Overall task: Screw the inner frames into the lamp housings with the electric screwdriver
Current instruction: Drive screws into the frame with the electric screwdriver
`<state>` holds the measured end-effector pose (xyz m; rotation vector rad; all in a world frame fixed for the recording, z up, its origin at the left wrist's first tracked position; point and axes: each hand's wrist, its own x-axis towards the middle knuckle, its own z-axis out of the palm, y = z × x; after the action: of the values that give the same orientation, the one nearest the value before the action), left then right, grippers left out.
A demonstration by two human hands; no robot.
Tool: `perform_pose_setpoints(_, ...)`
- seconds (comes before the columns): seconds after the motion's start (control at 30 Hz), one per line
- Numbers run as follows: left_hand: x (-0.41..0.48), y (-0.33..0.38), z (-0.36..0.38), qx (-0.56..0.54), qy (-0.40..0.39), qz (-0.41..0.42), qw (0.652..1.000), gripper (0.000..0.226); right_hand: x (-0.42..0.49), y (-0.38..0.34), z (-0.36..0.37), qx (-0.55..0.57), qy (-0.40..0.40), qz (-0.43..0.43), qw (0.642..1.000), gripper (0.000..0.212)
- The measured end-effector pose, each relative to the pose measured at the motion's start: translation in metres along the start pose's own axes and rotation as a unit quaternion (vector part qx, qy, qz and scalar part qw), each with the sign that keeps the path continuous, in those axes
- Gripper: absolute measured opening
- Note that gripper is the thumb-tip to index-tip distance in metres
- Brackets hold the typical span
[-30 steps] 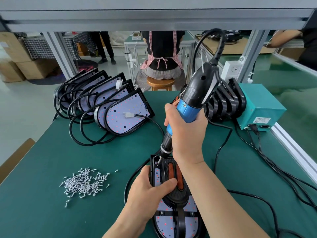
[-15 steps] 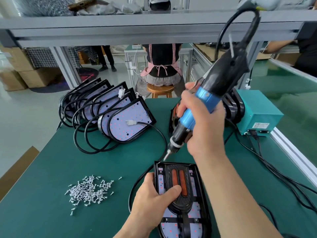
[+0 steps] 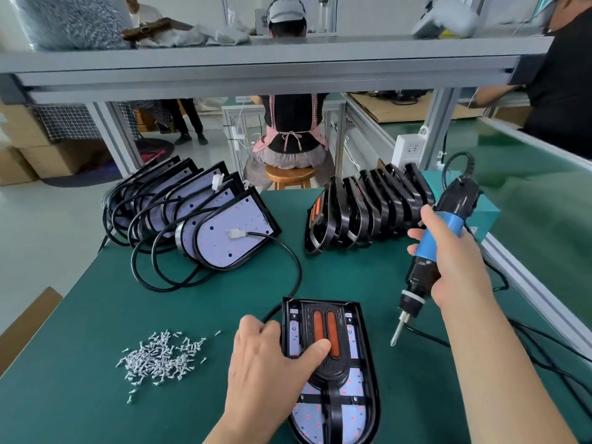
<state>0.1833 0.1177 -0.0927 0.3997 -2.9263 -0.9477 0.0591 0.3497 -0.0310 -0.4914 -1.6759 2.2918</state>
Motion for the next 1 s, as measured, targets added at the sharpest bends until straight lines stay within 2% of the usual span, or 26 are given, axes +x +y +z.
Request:
perform_pose_setpoints(0.07, 0.001, -0.001, 0.002, 0.046, 0.007, 0.025, 0.999, 0.067, 0.005, 0.017, -0.009, 0.002, 0.012, 0.055, 0.998, 0.031)
perform_pose_setpoints(0.2, 0.008, -0.004, 0.005, 0.022, -0.037, 0.005, 0.999, 0.063, 0.007, 0.054, -0.015, -0.039, 0.031, 0.097, 0.994, 0.051)
perform_pose_setpoints(0.3, 0.015, -0.003, 0.005, 0.016, -0.065, -0.007, 0.998, 0.065, 0.007, 0.069, -0.017, -0.090, 0.040, 0.068, 0.993, 0.042)
perform_pose_setpoints(0.37, 0.018, -0.001, 0.003, 0.009, -0.061, -0.006, 0.998, 0.063, 0.006, 0.072, -0.019, -0.172, 0.041, 0.029, 0.984, 0.034)
perform_pose_setpoints(0.43, 0.020, 0.000, 0.001, -0.019, -0.056, -0.008, 0.998, 0.061, 0.002, 0.074, -0.021, -0.289, 0.039, -0.006, 0.956, 0.034)
perform_pose_setpoints(0.53, 0.019, -0.001, -0.005, -0.120, -0.059, -0.046, 0.990, 0.080, -0.002, 0.077, -0.020, -0.373, 0.023, -0.062, 0.925, 0.039)
perform_pose_setpoints(0.6, 0.018, -0.004, -0.009, -0.196, -0.050, -0.067, 0.977, 0.080, -0.003, 0.078, -0.018, -0.391, 0.030, -0.087, 0.916, 0.044)
perform_pose_setpoints(0.7, 0.017, -0.010, -0.010, -0.306, -0.067, -0.078, 0.946, 0.062, -0.002, 0.078, -0.021, -0.383, 0.040, -0.085, 0.919, 0.051)
perform_pose_setpoints(0.87, 0.016, -0.017, -0.006, -0.422, -0.108, -0.050, 0.899, 0.046, -0.002, 0.082, -0.023, -0.374, 0.041, -0.109, 0.920, 0.071)
perform_pose_setpoints(1.0, 0.014, -0.011, 0.002, -0.509, -0.109, -0.024, 0.854, 0.051, -0.008, 0.083, -0.021, -0.419, 0.060, -0.160, 0.892, 0.059)
